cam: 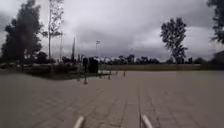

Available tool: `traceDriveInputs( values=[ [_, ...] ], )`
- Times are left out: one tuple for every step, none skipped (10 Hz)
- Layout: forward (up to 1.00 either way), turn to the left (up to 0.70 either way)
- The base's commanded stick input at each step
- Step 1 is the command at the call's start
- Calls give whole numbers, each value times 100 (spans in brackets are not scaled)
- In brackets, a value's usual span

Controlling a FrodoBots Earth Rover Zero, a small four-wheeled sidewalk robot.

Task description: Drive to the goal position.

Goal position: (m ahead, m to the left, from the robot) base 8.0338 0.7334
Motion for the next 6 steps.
traceDriveInputs(
  values=[
    [97, 1],
    [97, 1],
    [97, 1],
    [97, 1],
    [97, -25],
    [97, -36]
  ],
)
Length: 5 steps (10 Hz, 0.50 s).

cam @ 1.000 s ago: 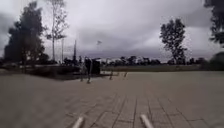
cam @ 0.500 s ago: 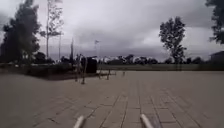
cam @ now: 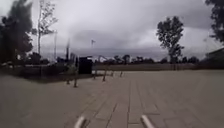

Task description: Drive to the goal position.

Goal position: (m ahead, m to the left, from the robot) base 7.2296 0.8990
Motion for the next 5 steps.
traceDriveInputs(
  values=[
    [97, -36],
    [97, -36],
    [97, -36],
    [97, -36],
    [97, -36]
  ],
)
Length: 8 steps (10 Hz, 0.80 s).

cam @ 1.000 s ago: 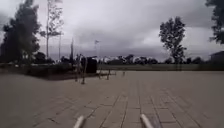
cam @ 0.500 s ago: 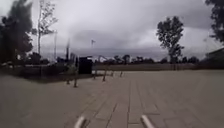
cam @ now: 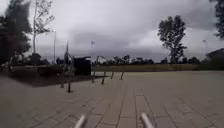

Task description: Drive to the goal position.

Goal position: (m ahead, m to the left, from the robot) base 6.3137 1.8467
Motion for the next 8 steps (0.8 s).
traceDriveInputs(
  values=[
    [97, -36],
    [97, -36],
    [97, -36],
    [97, -36],
    [97, -35],
    [97, -8],
    [97, 7],
    [97, 19]
  ],
)
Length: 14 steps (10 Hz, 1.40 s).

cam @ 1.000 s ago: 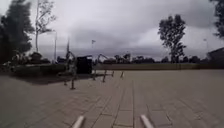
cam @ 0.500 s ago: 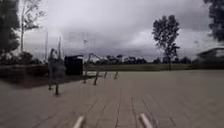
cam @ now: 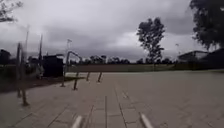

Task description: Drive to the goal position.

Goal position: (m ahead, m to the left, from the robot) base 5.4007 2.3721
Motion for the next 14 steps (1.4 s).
traceDriveInputs(
  values=[
    [97, 36],
    [97, 40],
    [97, 23],
    [97, 1],
    [97, 1],
    [97, 1],
    [98, 1],
    [98, 11],
    [98, 16],
    [98, 12],
    [98, 1],
    [98, 1],
    [98, -32],
    [98, -38]
  ],
)
